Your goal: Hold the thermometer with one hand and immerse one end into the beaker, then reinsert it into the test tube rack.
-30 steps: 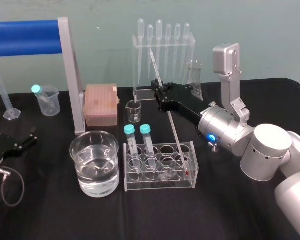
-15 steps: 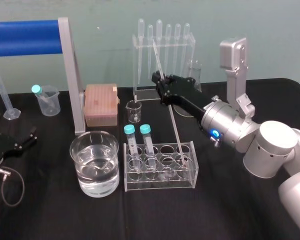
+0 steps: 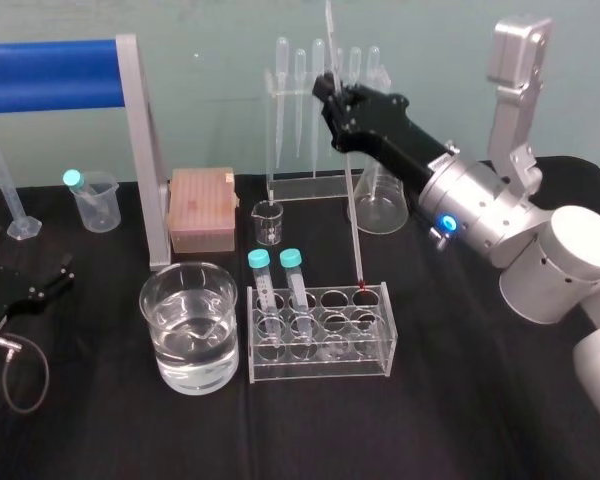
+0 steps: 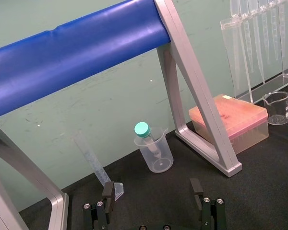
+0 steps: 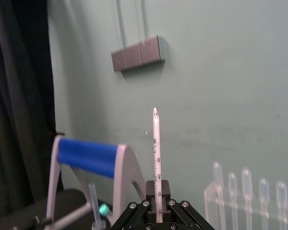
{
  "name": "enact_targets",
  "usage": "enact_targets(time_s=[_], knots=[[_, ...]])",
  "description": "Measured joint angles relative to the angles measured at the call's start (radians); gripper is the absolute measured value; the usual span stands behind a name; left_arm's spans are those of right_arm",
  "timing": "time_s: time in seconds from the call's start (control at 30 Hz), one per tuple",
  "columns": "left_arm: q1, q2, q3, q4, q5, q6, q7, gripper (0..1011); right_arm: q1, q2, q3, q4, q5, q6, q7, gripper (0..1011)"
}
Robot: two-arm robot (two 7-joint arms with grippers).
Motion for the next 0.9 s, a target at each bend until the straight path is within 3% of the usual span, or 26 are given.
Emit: enact_targets(time_s=[0.37, 0.53, 0.9], knots=[[0.000, 0.000, 0.000, 0.000, 0.000, 0.000, 0.000, 1008, 0.059, -0.021, -0.011, 0.000, 0.072, -0.069, 0.063, 56], [0.000, 0.000, 0.000, 0.000, 0.000, 0.000, 0.000, 1008, 0.103, -0.046, -0.041, 0.042, 0.126, -0.127, 0.147, 56], [0.000, 0.000, 0.000, 0.000, 0.000, 0.000, 0.000, 1008, 0.146, -0.079, -0.108, 0.072, 0.195, -0.169, 0.262, 56]])
